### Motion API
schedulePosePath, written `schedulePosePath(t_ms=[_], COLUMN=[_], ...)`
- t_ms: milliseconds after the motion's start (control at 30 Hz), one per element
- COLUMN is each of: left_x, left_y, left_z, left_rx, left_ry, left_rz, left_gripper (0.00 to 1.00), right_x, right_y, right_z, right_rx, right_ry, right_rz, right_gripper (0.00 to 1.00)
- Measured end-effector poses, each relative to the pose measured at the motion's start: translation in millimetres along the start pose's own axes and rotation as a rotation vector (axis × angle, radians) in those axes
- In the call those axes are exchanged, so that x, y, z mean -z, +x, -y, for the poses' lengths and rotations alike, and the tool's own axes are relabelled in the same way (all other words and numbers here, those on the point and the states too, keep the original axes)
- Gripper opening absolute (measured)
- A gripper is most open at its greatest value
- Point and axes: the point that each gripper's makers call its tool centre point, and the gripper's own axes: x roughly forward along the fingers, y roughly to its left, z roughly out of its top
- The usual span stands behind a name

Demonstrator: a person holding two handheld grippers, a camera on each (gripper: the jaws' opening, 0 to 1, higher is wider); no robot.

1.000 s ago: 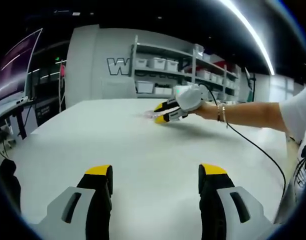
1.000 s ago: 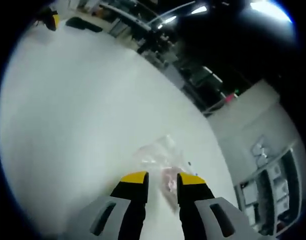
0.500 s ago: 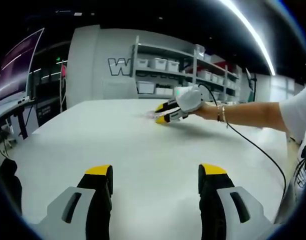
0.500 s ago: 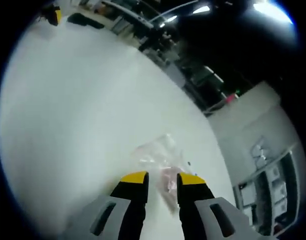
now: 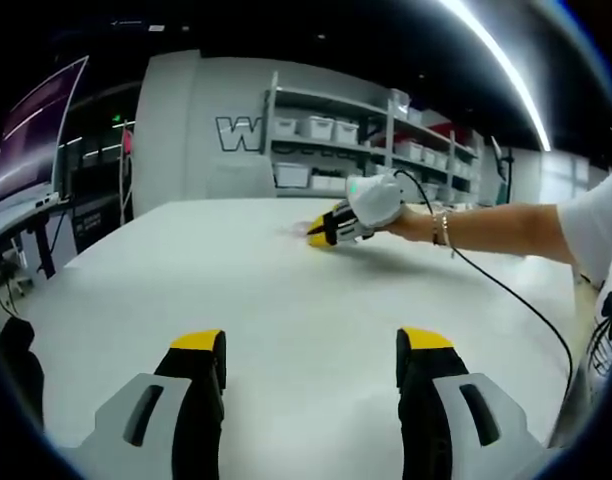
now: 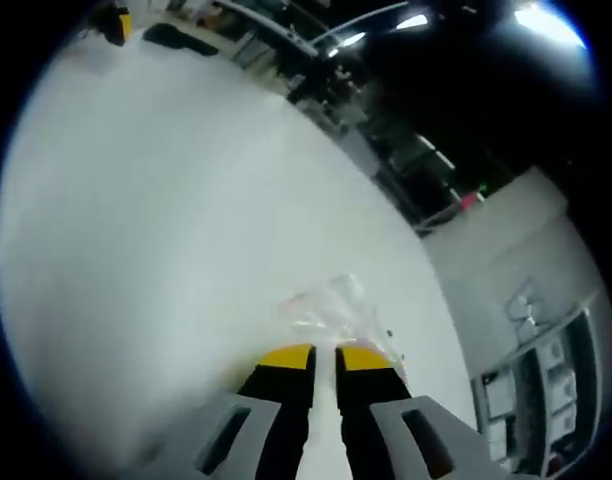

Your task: Open the resealable bag by pulling the two sides of the seal apart until the entire bag opening is separated and visibly accessible.

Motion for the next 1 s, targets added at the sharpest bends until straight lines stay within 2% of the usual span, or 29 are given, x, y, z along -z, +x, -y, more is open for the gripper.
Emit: schedulePosePath(t_ms=[33,333,467,733,833,1000], left_x=[0.0,-1.3,-1.7,-1.8,-2.5,-4.0], left_y=[0,-1,-1,-2,-2,-1], left_z=[0.1,0.0,-0.7,-0.7,0.2,3.0], left_rx=[0.0,0.003,0.002,0.003,0.005,0.01], left_ry=[0.0,0.001,0.002,0.004,0.005,0.012], left_rz=[0.0,0.005,0.006,0.007,0.009,0.01], left_gripper=[0.68,0.68,0.68,0.68,0.68,0.67], right_x=[-0.2,-3.2,-5.6,-9.1,-7.6,-5.5], right_y=[0,-2,-6,-24,-25,-15], right_z=[0,7,14,38,38,18], right_rx=[-0.001,0.026,0.044,0.103,0.103,0.042], right_ry=[0.001,0.043,0.139,0.221,0.222,0.104], right_rz=[0.0,0.0,0.031,0.078,0.079,0.044], right_gripper=[0.0,0.0,0.0,0.0,0.0,0.0])
